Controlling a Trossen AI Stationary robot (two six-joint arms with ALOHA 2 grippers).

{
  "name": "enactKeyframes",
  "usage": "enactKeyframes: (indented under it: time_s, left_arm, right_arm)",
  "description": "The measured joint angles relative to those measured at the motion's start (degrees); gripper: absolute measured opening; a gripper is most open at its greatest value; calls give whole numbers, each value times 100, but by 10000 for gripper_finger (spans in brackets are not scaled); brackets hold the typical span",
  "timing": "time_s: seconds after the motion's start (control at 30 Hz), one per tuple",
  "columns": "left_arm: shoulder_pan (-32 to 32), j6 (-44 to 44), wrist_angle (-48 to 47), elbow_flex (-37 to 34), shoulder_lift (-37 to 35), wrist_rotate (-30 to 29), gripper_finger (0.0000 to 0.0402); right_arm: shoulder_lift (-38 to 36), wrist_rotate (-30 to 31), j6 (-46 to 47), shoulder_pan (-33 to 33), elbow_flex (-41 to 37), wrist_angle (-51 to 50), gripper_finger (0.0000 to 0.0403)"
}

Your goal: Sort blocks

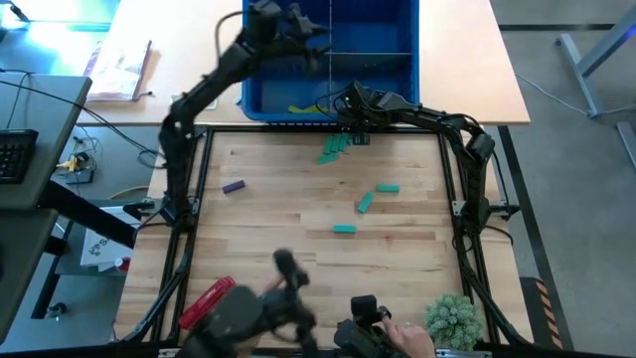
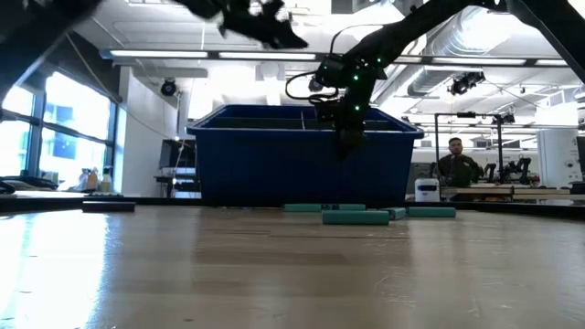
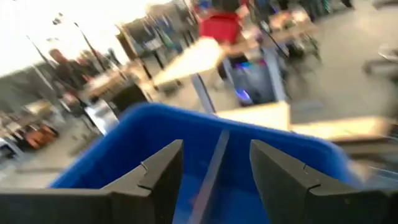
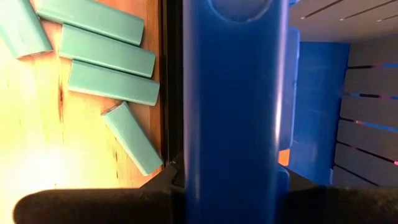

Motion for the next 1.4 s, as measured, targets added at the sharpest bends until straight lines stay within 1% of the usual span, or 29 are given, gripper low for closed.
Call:
enactKeyframes:
  time_s: [0.07,0.13,0.2,0.33,0.4,0.47,0.53,0.6,0.7,0.83,0.93,1.07,1.23,1.33,1.4]
  left_arm:
    - [-63,168,-1032,0,-370,-15,167]
    - [-146,408,-2284,0,-700,16,167]
    - [-238,564,-3595,0,-944,197,167]
    - [-482,642,-5719,-2,-1284,1120,167]
    - [-700,919,-6648,-2,-1395,1594,167]
    - [-957,1260,-7342,-4,-1442,1923,167]
    - [-1277,1326,-7313,-188,-1536,2128,167]
    - [-1570,1081,-7243,-510,-1702,2041,167]
    - [-1974,943,-7390,-1007,-1906,1626,167]
    - [-2386,288,-7293,-2066,-2297,875,167]
    - [-2509,-122,-7242,-2941,-2660,434,167]
    - [-2456,-579,-6941,-4173,-3125,16,167]
    - [-2125,-970,-6362,-5544,-3819,-855,167]
    - [-1825,-1295,-5965,-6153,-4085,-1369,167]
    - [-1591,-1507,-5745,-6461,-4131,-1705,167]
  right_arm:
    - [0,0,-4,0,0,2,59]
    - [0,2,-7,0,0,9,59]
    - [0,4,-13,0,0,22,59]
    - [0,9,-8,0,0,29,59]
    - [0,11,26,0,0,37,59]
    - [0,19,57,0,-2,42,59]
    - [2,56,91,3,-2,46,59]
    - [4,117,102,5,-4,52,59]
    - [7,173,114,7,-4,66,59]
    - [7,176,110,4,-4,66,59]
    - [7,180,110,4,-4,67,59]
    - [7,190,112,4,-4,63,59]
    - [7,198,112,2,-2,63,59]
    - [7,210,114,2,0,65,59]
    - [7,210,113,2,0,66,59]
